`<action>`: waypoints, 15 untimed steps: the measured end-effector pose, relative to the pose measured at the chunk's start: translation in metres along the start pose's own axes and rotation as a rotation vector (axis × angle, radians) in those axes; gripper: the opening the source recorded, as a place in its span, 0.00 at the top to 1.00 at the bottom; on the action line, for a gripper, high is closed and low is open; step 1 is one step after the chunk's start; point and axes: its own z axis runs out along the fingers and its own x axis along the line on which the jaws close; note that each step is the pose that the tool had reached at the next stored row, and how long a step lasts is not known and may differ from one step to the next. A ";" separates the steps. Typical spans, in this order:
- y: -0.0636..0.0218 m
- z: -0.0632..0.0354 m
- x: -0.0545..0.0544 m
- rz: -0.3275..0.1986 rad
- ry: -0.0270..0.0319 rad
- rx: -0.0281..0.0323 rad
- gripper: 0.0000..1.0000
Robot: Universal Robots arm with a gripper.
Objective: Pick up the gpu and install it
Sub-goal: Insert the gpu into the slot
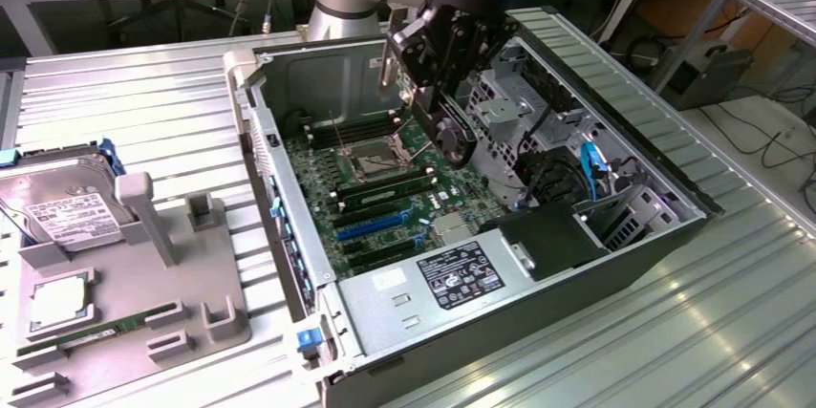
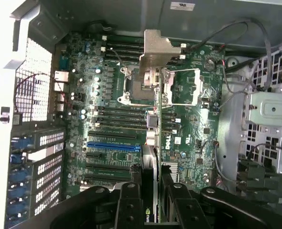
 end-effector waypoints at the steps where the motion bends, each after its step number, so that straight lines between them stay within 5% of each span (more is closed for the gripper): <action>1: 0.0000 0.0001 0.000 -0.027 0.0016 -0.0003 0.74; 9: -0.0001 0.0014 0.000 -0.222 0.0127 -0.0029 0.74; 15: -0.0001 0.0027 0.000 -0.344 0.0157 -0.0036 0.74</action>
